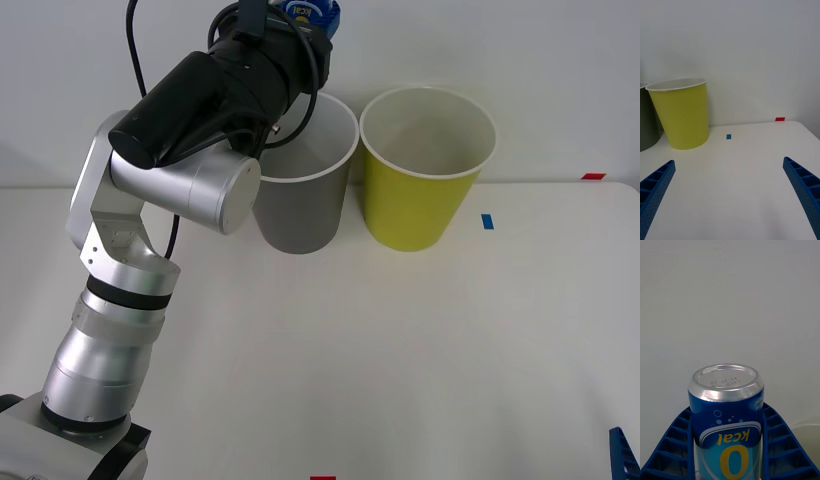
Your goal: Put cans in the gray bin and PET bottles in the light green bin.
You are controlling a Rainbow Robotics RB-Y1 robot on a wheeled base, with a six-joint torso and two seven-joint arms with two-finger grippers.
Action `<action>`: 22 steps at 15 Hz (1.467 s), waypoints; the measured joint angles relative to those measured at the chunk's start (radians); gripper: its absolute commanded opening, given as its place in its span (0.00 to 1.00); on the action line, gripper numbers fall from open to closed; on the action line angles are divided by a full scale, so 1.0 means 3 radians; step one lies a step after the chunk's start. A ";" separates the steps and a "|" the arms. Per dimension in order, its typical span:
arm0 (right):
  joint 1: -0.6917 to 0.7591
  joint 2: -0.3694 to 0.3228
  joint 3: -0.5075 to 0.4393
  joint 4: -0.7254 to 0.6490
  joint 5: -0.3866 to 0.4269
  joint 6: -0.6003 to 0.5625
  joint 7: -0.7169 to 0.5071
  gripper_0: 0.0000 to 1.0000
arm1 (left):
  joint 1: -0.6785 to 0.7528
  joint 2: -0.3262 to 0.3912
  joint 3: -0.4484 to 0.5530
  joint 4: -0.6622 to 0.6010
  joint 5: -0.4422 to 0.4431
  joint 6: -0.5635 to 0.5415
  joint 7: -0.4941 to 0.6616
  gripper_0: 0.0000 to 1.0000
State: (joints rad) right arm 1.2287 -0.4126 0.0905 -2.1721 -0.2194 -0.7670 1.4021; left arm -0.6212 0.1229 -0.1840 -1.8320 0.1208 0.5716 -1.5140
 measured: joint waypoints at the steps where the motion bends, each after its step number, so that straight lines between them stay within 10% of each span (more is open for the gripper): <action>1: 0.0000 0.0000 0.0000 0.0000 0.0000 0.0000 0.0000 1.00 | 0.0000 0.0000 0.0003 0.0001 -0.0015 0.0000 0.0003 1.00; 14: 0.0000 0.0000 0.0000 0.0000 0.0000 0.0000 0.0000 1.00 | 0.0018 0.0092 0.0004 -0.0081 -0.0038 0.0001 0.0047 1.00; 22: 0.0000 0.0000 0.0000 0.0000 0.0000 0.0000 0.0000 1.00 | 0.0814 0.0326 0.0047 -0.0998 0.0191 0.0002 0.0051 1.00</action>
State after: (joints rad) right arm 1.2287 -0.4126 0.0905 -2.1721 -0.2194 -0.7670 1.4021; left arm -0.3769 0.2205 -0.1697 -2.1313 0.1782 0.5722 -1.4987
